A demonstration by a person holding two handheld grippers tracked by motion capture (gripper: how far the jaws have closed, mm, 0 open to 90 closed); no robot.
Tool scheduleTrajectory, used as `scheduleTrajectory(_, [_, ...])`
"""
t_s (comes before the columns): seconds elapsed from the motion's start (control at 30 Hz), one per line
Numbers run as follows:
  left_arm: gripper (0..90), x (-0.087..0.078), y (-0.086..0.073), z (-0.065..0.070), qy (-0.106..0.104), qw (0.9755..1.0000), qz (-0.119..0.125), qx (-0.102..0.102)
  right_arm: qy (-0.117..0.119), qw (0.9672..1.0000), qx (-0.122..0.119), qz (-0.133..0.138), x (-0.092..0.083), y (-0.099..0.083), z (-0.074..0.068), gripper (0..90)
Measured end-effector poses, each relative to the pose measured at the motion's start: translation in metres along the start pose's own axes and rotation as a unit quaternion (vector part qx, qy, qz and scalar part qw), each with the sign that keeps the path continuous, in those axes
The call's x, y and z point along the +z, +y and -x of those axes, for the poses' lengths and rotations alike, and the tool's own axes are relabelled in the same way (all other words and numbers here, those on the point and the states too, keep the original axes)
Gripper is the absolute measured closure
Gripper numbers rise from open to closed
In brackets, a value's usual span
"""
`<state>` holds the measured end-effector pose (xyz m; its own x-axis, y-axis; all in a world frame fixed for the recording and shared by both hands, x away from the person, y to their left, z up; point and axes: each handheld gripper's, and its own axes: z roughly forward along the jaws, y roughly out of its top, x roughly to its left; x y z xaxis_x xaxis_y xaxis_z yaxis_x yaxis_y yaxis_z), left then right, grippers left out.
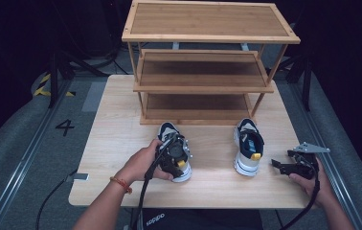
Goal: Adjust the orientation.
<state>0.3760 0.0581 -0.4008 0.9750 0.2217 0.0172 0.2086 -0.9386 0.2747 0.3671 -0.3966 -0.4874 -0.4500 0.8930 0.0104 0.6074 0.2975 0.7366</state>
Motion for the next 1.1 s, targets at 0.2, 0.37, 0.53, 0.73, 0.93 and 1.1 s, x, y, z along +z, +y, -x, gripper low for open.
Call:
scheduleTrajectory(0.2, [64.6,-0.001,0.005,0.004,-0.017,0.9986,-0.021,0.047,0.0,1.0,0.0,0.0,0.0,0.0,0.0,15.3])
scheduleTrajectory(0.37, [71.7,-0.003,0.003,0.005,-0.034,0.9971,-0.021,0.064,0.0,1.0,0.0,0.0,0.0,0.0,0.0,15.3])
scheduleTrajectory(0.53, [73.6,-0.006,0.0,0.004,-0.045,0.9962,-0.025,0.07,0.0,1.0,0.0,0.0,0.0,0.0,0.0,15.3])
scheduleTrajectory(0.73, [60.4,-0.009,0.002,0.004,-0.033,0.9991,-0.016,0.022,0.0,1.0,0.0,0.0,0.0,0.0,0.0,15.3])
scheduleTrajectory(0.93, [51.7,-0.007,0.006,0.004,-0.042,0.9979,-0.007,-0.049,0.0,1.0,0.0,0.0,0.0,0.0,0.0,15.3])
scheduleTrajectory(1.1, [55.9,0.0,0.007,0.001,-0.05,0.9926,0.004,-0.11,0.0,1.0,0.0,0.0,0.0,0.0,0.0,15.3])
